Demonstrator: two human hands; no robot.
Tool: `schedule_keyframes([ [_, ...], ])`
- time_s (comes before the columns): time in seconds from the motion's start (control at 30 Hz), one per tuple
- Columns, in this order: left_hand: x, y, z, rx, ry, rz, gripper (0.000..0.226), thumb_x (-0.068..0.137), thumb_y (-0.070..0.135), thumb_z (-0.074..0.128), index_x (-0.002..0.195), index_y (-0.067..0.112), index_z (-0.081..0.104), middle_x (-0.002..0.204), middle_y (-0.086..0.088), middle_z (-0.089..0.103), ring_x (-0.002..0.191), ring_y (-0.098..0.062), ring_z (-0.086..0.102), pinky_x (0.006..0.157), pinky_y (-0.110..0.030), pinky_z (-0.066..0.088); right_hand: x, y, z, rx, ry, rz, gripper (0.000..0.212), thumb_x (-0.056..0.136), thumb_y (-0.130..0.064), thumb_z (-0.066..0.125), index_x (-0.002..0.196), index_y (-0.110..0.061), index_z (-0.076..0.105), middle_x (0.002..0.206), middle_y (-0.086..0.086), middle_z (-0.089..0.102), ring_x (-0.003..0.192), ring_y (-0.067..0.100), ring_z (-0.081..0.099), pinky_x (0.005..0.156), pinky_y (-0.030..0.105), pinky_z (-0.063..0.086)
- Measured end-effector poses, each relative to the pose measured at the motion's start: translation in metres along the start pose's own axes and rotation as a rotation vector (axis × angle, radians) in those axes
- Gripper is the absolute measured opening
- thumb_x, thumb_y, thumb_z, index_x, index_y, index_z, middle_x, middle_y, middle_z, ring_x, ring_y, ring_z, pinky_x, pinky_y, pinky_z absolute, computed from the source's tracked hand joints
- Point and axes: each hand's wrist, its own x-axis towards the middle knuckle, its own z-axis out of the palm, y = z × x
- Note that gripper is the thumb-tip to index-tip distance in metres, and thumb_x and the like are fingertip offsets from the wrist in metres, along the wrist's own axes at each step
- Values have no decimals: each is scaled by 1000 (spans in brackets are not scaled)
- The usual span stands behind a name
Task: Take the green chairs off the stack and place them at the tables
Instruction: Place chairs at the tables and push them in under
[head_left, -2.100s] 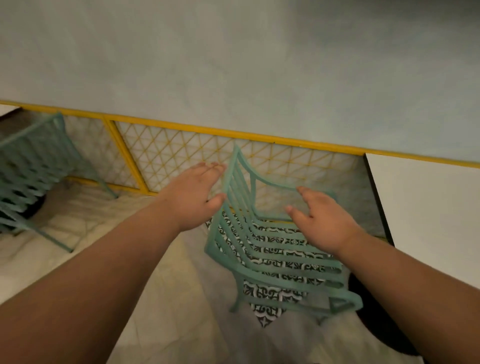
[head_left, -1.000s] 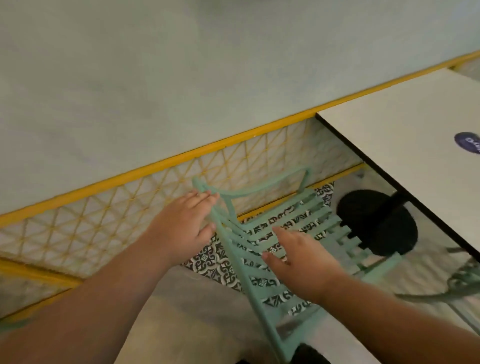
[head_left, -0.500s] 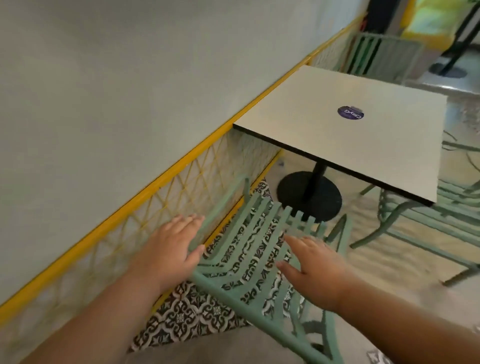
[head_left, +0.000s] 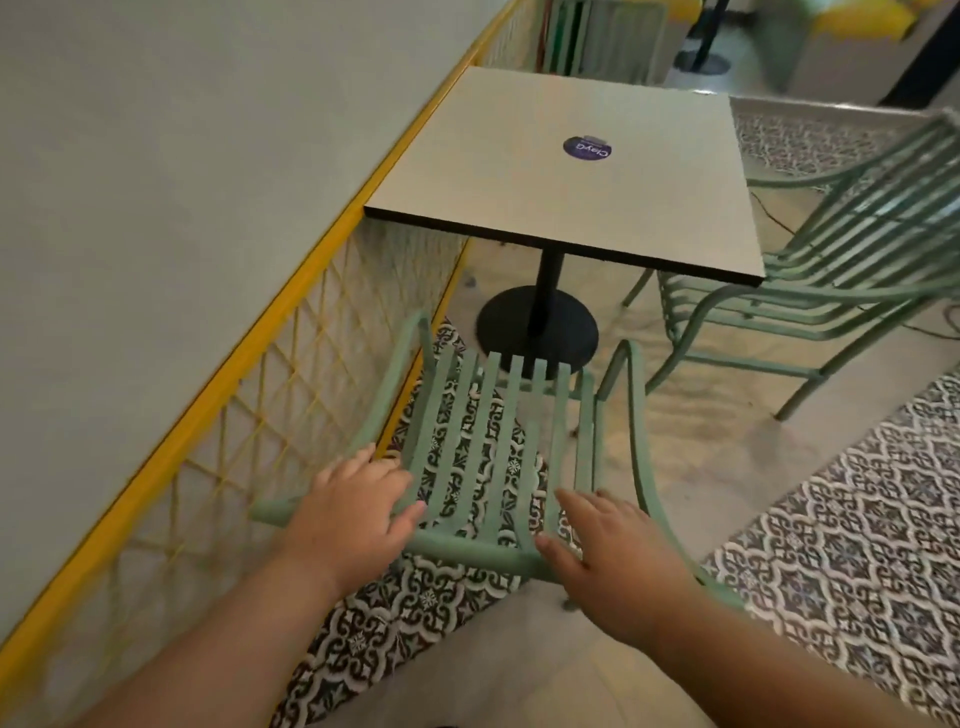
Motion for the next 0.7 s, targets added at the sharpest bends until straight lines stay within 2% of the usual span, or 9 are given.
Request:
schedule_keyframes([
  [0.07,5,0,12,28,-35,13,65,95,66,14,115,35,68,121,12,67,128,-18,54,107,-44,40,0,7,14,-58,-16,31,73,92,-76,21,146,-33,45,141,-9,57,137,20,46,113,43,39],
  [0.1,4,0,17,32,-41,14,70,93,68,8,96,33,69,97,12,69,104,-14,63,92,-41,48,-3,9,21,-86,-31,43,71,90,-79,16,131,-36,55,122,-11,64,121,17,57,98,39,49],
  [0.13,5,-2,20,34,-19,26,73,91,70,5,81,30,65,78,10,64,81,-9,62,76,-37,51,-4,11,28,-105,-14,51,73,86,-83,10,113,-37,60,102,-11,65,100,12,62,79,33,51],
  [0.17,7,-5,24,37,10,34,72,90,71,6,72,28,60,67,9,59,67,-6,57,63,-34,49,-5,13,34,-113,23,48,77,82,-87,4,97,-36,59,86,-11,61,81,7,60,64,29,46],
  [0.23,8,-10,28,51,42,51,71,88,76,11,67,27,57,61,9,56,56,-3,52,47,-29,40,-1,12,39,-111,77,59,82,78,-90,-1,81,-33,58,70,-9,57,61,5,55,51,24,43],
  [0.3,8,-12,27,58,36,100,70,86,80,15,64,27,55,59,9,55,52,-2,51,43,-26,35,5,10,40,-99,90,104,81,81,-88,2,76,-32,61,64,-7,61,55,5,57,51,25,52],
  [0.37,10,-15,28,43,51,116,71,88,80,14,62,27,53,58,9,54,50,-1,50,43,-25,38,10,7,42,-100,90,139,83,82,-85,1,74,-31,63,62,-6,62,53,5,58,52,26,55],
  [0.5,20,-19,31,42,87,99,70,94,64,5,65,27,56,60,7,54,52,-3,52,51,-29,50,19,4,45,-120,121,156,82,84,-79,0,70,-29,64,59,-5,61,50,6,57,50,28,54],
  [0.7,52,-31,22,63,148,75,59,94,52,12,62,27,55,57,6,52,50,-4,50,48,-28,46,51,-2,36,-108,164,153,71,91,-71,8,68,-29,61,57,-4,60,47,7,57,45,25,50],
])
